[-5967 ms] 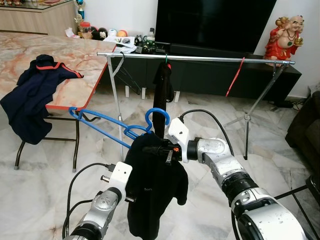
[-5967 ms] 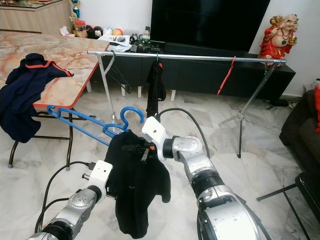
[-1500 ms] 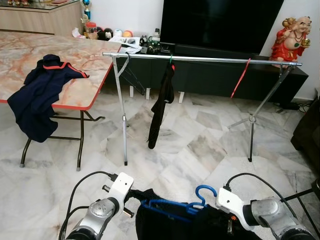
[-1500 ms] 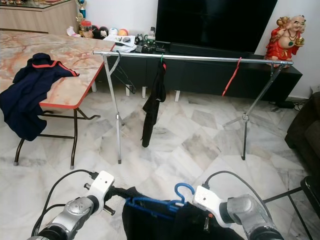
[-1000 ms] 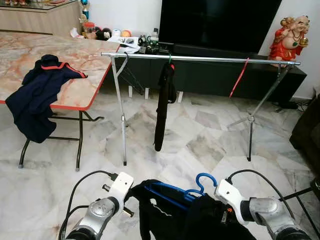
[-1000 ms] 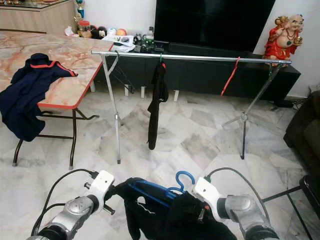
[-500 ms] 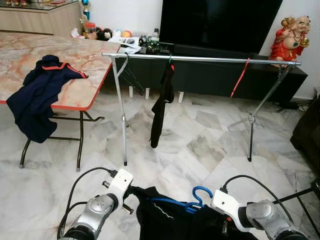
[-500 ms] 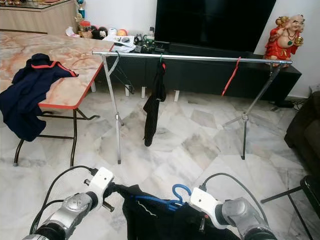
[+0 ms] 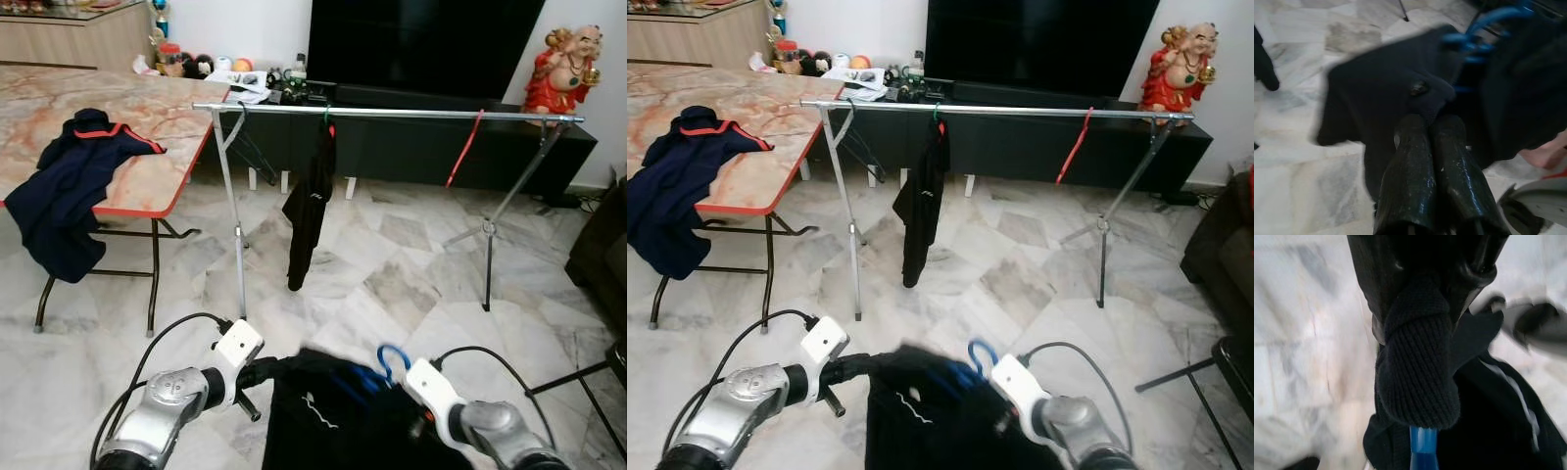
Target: Hang hanger
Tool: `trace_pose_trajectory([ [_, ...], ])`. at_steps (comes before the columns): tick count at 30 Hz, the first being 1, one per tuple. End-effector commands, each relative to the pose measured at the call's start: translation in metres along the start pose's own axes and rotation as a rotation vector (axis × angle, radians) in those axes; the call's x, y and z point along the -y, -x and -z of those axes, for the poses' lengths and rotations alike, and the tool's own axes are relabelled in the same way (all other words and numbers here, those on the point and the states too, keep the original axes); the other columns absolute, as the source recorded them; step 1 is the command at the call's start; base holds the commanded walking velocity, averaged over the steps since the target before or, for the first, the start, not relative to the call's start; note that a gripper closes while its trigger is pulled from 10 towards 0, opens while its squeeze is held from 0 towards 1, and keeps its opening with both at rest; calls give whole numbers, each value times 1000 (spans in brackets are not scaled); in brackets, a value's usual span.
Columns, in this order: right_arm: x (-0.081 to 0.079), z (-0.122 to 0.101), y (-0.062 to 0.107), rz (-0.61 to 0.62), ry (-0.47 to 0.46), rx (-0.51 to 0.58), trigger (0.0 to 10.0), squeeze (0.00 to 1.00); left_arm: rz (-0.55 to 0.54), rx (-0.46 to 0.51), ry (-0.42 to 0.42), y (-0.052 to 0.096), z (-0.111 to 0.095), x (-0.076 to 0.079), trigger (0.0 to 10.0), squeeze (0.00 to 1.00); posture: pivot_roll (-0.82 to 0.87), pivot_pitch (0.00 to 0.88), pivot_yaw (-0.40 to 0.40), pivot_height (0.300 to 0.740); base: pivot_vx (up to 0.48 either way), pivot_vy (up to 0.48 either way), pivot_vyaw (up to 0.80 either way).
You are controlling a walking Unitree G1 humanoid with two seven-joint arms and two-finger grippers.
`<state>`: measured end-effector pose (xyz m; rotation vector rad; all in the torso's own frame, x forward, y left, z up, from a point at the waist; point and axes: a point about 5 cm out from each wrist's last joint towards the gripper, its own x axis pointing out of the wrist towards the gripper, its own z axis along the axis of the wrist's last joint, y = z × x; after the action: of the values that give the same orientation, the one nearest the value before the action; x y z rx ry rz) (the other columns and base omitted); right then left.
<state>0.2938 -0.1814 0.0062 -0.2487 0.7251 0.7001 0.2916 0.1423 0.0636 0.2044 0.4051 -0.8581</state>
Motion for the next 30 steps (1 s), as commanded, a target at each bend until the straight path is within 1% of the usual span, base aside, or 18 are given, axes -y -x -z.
trace_pose_trajectory([
  [1, 2, -12, -1, 14, -49, 61, 0, 0, 50, 19, -12, 0, -9, 5, 0, 0, 157, 0, -70, 740, 0, 0, 0],
  [3, -3, -21, -7, 12, -67, 106, 0, 0, 110, 23, -18, 1, -15, 12, 0, 0, 163, 0, -68, 740, 0, 0, 0],
  [5, -5, -26, -9, 22, -69, 140, 0, 0, 130, 24, -18, 2, -17, 15, 235, 0, 164, 0, -67, 740, 0, 0, 0],
  [6, -3, -33, -10, 56, -106, 184, 0, 0, 146, 23, -14, 4, -19, 17, 863, 0, 164, 0, -66, 740, 0, 0, 0],
  [8, -3, -35, -10, 67, -124, 198, 0, 0, 151, 22, -14, 5, -20, 17, 863, 0, 164, 0, -66, 740, 0, 0, 0],
  [9, -2, -40, -11, 84, -142, 229, 0, 0, 169, 31, -7, 6, -21, 19, 3176, 8, 161, 0, -63, 740, 0, 0, 0],
  [10, -2, -44, -11, 95, -155, 252, 0, 0, 183, 40, 3, 7, -23, 21, 7216, 322, 161, 0, -63, 740, 0, 0, 0],
  [11, -3, -47, -13, 104, -170, 274, 0, 0, 205, 54, 16, 9, -25, 24, 8078, 1000, 163, 0, -62, 740, 0, 0, 0],
  [12, -4, -51, -14, 119, -196, 296, 0, 0, 234, 68, 34, 11, -27, 27, 9216, 1000, 163, 0, -62, 740, 0, 0, 0],
  [13, -5, -52, -15, 122, -211, 306, 0, 0, 250, 75, 41, 13, -29, 29, 9686, 1000, 164, 0, -61, 740, 0, 0, 0],
  [15, -6, -53, -16, 139, -220, 320, 0, 0, 265, 89, 54, 15, -31, 30, 10000, 1000, 168, 0, -61, 740, 0, 0, 0],
  [22, -7, -52, -17, 200, -270, 371, 0, 0, 268, 107, 94, 22, -32, 30, 10000, 1000, 169, 0, -57, 740, 0, 0, 0],
  [24, -6, -49, -15, 240, -300, 402, 0, 0, 186, 95, 113, 21, -24, 23, 10000, 1000, 169, 0, -56, 740, 0, 0, 0],
  [26, -5, -48, -15, 257, -302, 407, 0, 0, 160, 87, 111, 20, -22, 20, 10000, 1000, 169, 0, -54, 740, 0, 0, 0],
  [27, 0, -43, -11, 315, -396, 445, 0, 0, -45, 50, 126, 16, -8, -1, 10000, 639, 170, 0, -53, 740, 0, 0, 0],
  [28, 2, -40, -10, 344, -443, 462, 0, 0, -144, 32, 133, 16, -1, -10, 10000, 0, 169, 0, -52, 740, 0, 0, 0],
  [29, 5, -36, -8, 374, -488, 475, 0, 0, -242, 2, 154, 16, 8, -19, 10000, 0, 169, 0, -52, 740, 0, 0, 0],
  [30, 5, -36, -8, 374, -488, 475, 0, 0, -242, 2, 154, 16, 8, -19, 10000, 0, 169, 0, -52, 740, 0, 0, 0],
])
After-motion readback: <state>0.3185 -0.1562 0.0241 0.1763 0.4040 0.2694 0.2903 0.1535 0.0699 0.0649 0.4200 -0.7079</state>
